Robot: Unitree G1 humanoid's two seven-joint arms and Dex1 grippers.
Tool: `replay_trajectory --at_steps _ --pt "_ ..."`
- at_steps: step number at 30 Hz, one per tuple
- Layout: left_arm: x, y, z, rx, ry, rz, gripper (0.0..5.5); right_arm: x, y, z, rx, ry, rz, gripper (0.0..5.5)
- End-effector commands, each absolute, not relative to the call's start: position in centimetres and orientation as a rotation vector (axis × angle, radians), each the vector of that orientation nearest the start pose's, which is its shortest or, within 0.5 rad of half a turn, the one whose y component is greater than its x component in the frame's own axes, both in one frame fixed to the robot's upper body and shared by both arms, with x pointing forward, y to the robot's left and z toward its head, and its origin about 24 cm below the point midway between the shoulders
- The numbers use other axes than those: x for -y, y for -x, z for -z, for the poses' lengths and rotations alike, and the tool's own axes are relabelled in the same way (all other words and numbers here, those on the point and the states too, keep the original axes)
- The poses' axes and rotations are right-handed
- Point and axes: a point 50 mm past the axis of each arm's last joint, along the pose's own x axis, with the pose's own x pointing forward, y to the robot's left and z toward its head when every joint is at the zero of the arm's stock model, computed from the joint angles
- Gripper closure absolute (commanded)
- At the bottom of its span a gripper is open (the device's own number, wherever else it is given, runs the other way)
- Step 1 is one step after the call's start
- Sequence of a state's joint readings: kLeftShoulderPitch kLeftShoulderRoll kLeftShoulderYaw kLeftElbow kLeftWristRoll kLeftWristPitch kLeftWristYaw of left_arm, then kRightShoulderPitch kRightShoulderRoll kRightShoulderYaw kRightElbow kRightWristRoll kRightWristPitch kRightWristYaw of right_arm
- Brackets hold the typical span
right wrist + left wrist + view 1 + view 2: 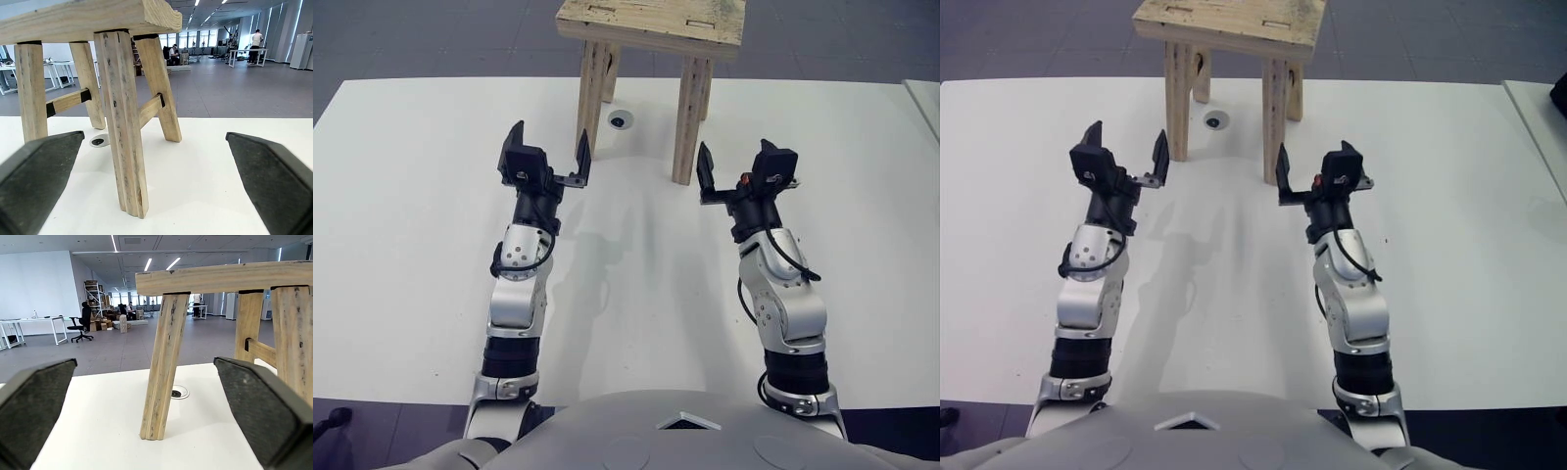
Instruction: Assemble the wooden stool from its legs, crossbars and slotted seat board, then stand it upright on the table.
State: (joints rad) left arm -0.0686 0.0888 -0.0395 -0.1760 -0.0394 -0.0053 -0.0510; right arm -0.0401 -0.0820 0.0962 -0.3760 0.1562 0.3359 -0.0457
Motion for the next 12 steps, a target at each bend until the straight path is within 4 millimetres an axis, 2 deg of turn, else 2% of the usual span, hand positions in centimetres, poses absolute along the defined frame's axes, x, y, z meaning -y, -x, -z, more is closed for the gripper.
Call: replay_trajectory --at_steps 1,12 --pt "-13.71 -25.78 -10.25 0.262 -0.04 0.13 1.02 13.11 -24.84 -10.95 0.089 -0.053 -0.13 0.39" --pt "-13.13 -25.31 -10.46 0.277 -0.088 0.117 2.92 14.05 -24.03 -10.96 0.077 0.003 -0.133 2.2"
